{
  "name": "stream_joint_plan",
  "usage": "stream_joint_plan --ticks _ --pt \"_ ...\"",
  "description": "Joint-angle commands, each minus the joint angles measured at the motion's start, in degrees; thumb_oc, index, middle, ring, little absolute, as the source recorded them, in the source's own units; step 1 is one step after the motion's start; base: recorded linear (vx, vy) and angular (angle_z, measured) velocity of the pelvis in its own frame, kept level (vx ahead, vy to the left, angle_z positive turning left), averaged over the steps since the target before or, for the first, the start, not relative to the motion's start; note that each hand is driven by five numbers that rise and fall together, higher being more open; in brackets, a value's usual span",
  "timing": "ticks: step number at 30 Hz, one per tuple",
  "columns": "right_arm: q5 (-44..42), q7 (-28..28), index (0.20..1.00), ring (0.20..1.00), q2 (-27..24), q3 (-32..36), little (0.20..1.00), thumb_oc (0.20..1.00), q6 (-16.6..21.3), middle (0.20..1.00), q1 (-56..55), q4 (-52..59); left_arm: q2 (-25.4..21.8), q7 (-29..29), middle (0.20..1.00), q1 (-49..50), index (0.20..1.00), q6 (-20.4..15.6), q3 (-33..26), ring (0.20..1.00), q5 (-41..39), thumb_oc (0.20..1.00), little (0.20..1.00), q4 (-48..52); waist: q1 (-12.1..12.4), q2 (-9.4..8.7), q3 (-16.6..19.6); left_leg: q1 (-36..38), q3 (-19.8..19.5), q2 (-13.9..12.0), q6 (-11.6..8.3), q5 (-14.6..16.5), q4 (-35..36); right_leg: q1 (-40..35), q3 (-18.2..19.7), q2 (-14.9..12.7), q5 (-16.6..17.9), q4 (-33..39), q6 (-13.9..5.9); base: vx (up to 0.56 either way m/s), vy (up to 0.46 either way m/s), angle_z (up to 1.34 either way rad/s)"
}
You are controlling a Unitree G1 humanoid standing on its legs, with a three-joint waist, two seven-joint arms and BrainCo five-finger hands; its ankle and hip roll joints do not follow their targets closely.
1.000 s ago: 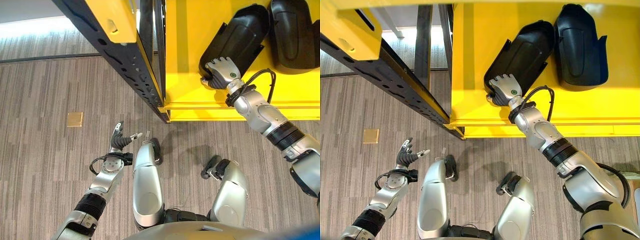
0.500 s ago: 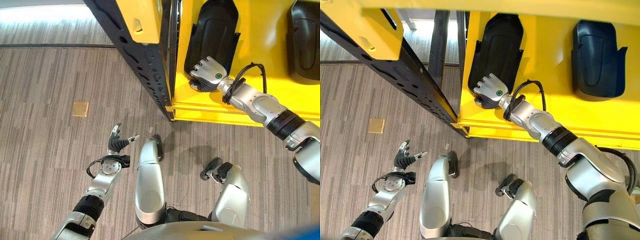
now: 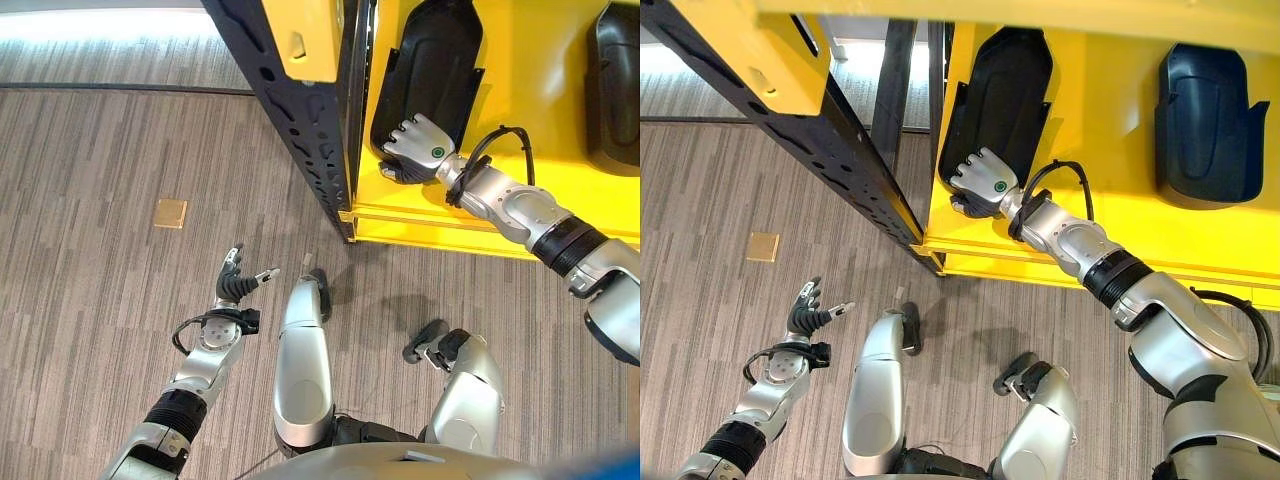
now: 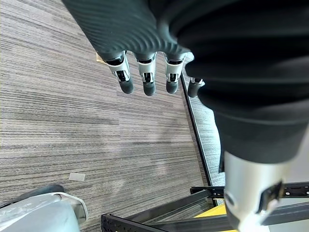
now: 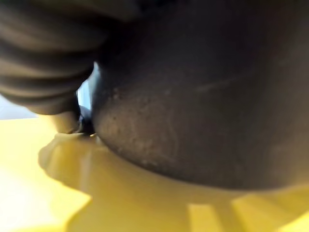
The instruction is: Move parts from the plastic box to the shelf.
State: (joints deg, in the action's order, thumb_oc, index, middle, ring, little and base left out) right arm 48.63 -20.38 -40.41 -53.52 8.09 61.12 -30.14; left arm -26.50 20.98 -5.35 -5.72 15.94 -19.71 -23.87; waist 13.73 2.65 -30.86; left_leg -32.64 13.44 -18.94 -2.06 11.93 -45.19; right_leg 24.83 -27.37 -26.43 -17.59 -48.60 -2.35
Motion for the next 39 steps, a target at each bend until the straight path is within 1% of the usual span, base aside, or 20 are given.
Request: stream_joint_plan --ticks 1,3,6,9,11,14,17,19,20,21,22,24,25,26,28,33,34,37,39 --pt "4.04 1.10 0.200 0.200 0.77 -1.72 0.200 0.200 -2.34 0.200 1.26 -6.77 -3.20 -0.16 1.000 0.05 1.000 -2.82 2.47 1.000 -0.84 1.000 1.000 1.71 2.37 0.90 1.07 3.36 2.94 -0.36 0.41 0.64 4.00 2.71 0.59 -3.27 1.33 -5.43 -6.26 0.00 0.000 0.00" --pt "8.18 0.37 0.200 0.200 0.06 -2.35 0.200 0.200 -0.82 0.200 1.34 -8.14 -3.19 -0.28 1.000 0.10 1.000 -2.76 2.32 1.000 -0.97 1.000 1.000 1.29 2.41 0.85 1.07 3.58 2.98 -0.41 0.36 0.55 4.27 2.57 0.59 -3.16 1.34 -5.22 -6.27 0.00 0.000 0.00" --pt "13.27 -0.85 0.200 0.200 -1.48 -3.42 0.200 0.200 2.04 0.200 1.83 -8.78 -3.32 -0.87 1.000 0.34 1.000 -3.68 2.55 1.000 -0.92 1.000 1.000 0.36 2.45 0.72 1.07 3.63 2.99 -0.81 0.30 0.39 4.41 2.55 0.55 -3.18 1.35 -5.25 -6.11 0.00 0.000 0.00" --pt "14.06 0.29 0.200 0.200 -2.36 -3.37 0.200 0.200 1.90 0.200 2.15 -9.32 -3.66 -1.60 1.000 0.60 1.000 -4.52 2.33 1.000 -1.07 1.000 1.000 -0.07 2.48 0.75 1.07 3.56 2.89 -0.56 0.27 0.26 4.67 2.68 0.75 -2.90 0.78 -5.83 -5.79 0.00 0.000 0.00" --pt "16.45 0.08 0.200 0.200 -3.03 -3.42 0.200 0.200 3.38 0.200 2.11 -10.53 -3.40 -1.86 1.000 0.33 1.000 -4.84 2.46 1.000 -1.03 1.000 1.000 -0.33 2.30 0.80 1.07 3.51 2.84 -0.52 0.28 0.13 4.84 3.00 1.03 -2.80 0.70 -5.97 -5.54 0.00 0.000 0.00" --pt "17.11 0.48 0.200 0.200 -3.92 -3.45 0.200 0.200 4.77 0.200 2.62 -11.55 -3.64 -2.49 1.000 0.40 1.000 -5.16 2.49 1.000 -1.46 1.000 1.000 -0.72 2.23 0.95 1.07 3.41 2.74 -0.29 0.25 0.15 4.75 3.28 1.39 -2.64 0.55 -6.16 -5.36 0.00 0.000 0.00" --pt "17.41 1.00 0.200 0.200 -4.74 -3.56 0.200 0.200 4.52 0.200 2.35 -11.67 -3.47 -2.75 1.000 0.70 1.000 -5.76 2.52 1.000 -1.40 1.000 1.000 -1.06 2.02 0.90 1.07 3.39 2.83 -0.40 0.17 0.00 5.05 3.55 1.65 -2.53 0.64 -5.89 -5.30 0.00 0.000 0.00" --pt "14.91 2.36 0.200 0.200 -5.16 -3.37 0.200 0.200 3.70 0.200 2.21 -12.11 -3.47 -2.90 1.000 0.82 1.000 -5.74 2.45 1.000 -1.34 1.000 1.000 -1.02 1.96 0.91 1.07 3.49 2.86 -0.35 0.27 0.14 4.93 3.55 1.73 -2.50 0.48 -6.02 -5.11 0.00 0.000 0.00" --pt "14.34 1.86 0.200 0.200 -5.19 -3.16 0.200 0.200 3.44 0.200 1.99 -12.44 -3.30 -2.75 1.000 0.63 1.000 -5.81 2.60 1.000 -1.37 1.000 1.000 -1.17 1.77 0.83 1.07 3.42 2.90 -0.40 0.23 0.26 4.73 3.65 1.88 -2.50 0.43 -6.09 -5.08 0.00 0.000 0.00" --pt "14.81 1.86 0.423 0.423 -5.13 -3.10 0.423 0.423 3.68 0.423 1.99 -12.60 -3.29 -2.71 1.000 0.54 1.000 -5.76 2.67 1.000 -1.36 1.000 1.000 -1.13 1.73 0.81 1.07 3.36 2.87 -0.38 0.23 0.33 4.64 3.73 1.99 -2.45 0.39 -6.12 -5.06 0.00 0.000 0.00" --pt "16.32 1.39 0.589 0.589 -5.34 -3.06 0.589 0.589 3.90 0.589 1.93 -12.53 -3.31 -2.72 1.000 0.49 1.000 -5.83 2.72 1.000 -1.52 1.000 1.000 -1.21 1.63 0.80 1.07 3.26 2.83 -0.44 0.23 0.34 4.57 3.88 2.11 -2.49 0.46 -6.11 -5.06 0.00 0.000 0.00" --pt "17.42 0.67 0.642 0.642 -5.36 -3.18 0.642 0.642 3.94 0.642 1.65 -12.65 -3.15 -2.59 1.000 0.30 1.000 -5.80 2.83 1.000 -1.54 1.000 1.000 -1.36 1.54 0.81 1.07 3.12 2.78 -0.42 0.24 0.34 4.52 4.11 2.24 -2.46 0.53 -6.10 -5.04 0.00 0.000 0.00" --pt "17.79 0.48 0.790 0.790 -5.39 -3.06 0.790 0.790 4.14 0.790 1.54 -12.71 -3.14 -2.56 1.000 0.25 1.000 -5.86 2.88 1.000 -1.54 1.000 1.000 -1.39 1.50 0.84 1.07 3.15 2.83 -0.41 0.23 0.29 4.63 4.16 2.26 -2.48 0.54 -6.09 -5.04 0.00 0.000 0.00" --pt "18.25 0.30 1.000 1.000 -5.42 -2.89 1.000 1.000 4.09 1.000 1.35 -12.74 -3.12 -2.60 1.000 0.22 1.000 -5.90 2.91 1.000 -1.66 1.000 1.000 -1.46 1.40 0.93 1.07 3.24 2.91 -0.41 0.24 0.27 4.74 4.17 2.31 -2.53 0.51 -6.09 -5.04 0.00 0.000 0.00" --pt "19.35 -0.46 1.000 1.000 -5.33 -2.45 1.000 1.000 4.08 1.000 1.20 -13.21 -2.86 -2.60 1.000 0.06 1.000 -6.05 2.93 1.000 -1.59 1.000 1.000 -1.97 1.32 0.99 1.07 3.31 2.93 -0.32 0.21 0.20 4.92 4.23 2.48 -2.41 0.52 -6.03 -5.03 0.00 0.000 0.00" --pt "20.07 0.81 1.000 1.000 -5.43 -2.23 1.000 1.000 2.88 1.000 1.33 -13.14 -2.65 -2.37 1.000 -0.10 1.000 -6.56 2.99 1.000 -2.02 1.000 1.000 -2.23 1.14 1.20 1.07 3.13 3.05 0.04 0.11 0.05 5.34 4.77 2.78 -2.32 0.96 -5.62 -5.24 0.00 0.000 0.00" --pt "20.57 0.78 1.000 1.000 -5.28 -2.18 1.000 1.000 2.56 1.000 1.27 -13.22 -2.56 -2.23 1.000 -0.17 1.000 -6.50 3.01 1.000 -2.05 1.000 1.000 -2.16 1.07 1.22 1.07 3.20 3.08 0.02 0.11 -0.02 5.53 4.89 2.91 -2.33 1.33 -5.23 -5.38 0.00 0.000 0.00" --pt "22.14 0.32 1.000 1.000 -5.13 -2.21 1.000 1.000 3.13 1.000 1.32 -13.36 -2.44 -2.52 1.000 -0.24 1.000 -6.90 2.85 1.000 -2.05 1.000 1.000 -2.40 0.96 1.18 1.07 3.57 3.29 -0.27 -0.08 -0.49 6.33 4.62 2.84 -2.22 1.76 -4.22 -5.55 0.00 0.000 0.00" --pt "22.07 -0.22 1.000 1.000 -5.13 -2.10 1.000 1.000 2.58 1.000 0.80 -13.07 -2.12 -2.37 1.000 -0.38 1.000 -6.83 2.81 1.000 -1.99 1.000 1.000 -2.63 0.82 1.06 1.07 3.63 3.41 -0.46 -0.18 -0.75 6.65 4.53 2.82 -2.10 1.98 -3.73 -5.60 0.00 0.000 0.00"
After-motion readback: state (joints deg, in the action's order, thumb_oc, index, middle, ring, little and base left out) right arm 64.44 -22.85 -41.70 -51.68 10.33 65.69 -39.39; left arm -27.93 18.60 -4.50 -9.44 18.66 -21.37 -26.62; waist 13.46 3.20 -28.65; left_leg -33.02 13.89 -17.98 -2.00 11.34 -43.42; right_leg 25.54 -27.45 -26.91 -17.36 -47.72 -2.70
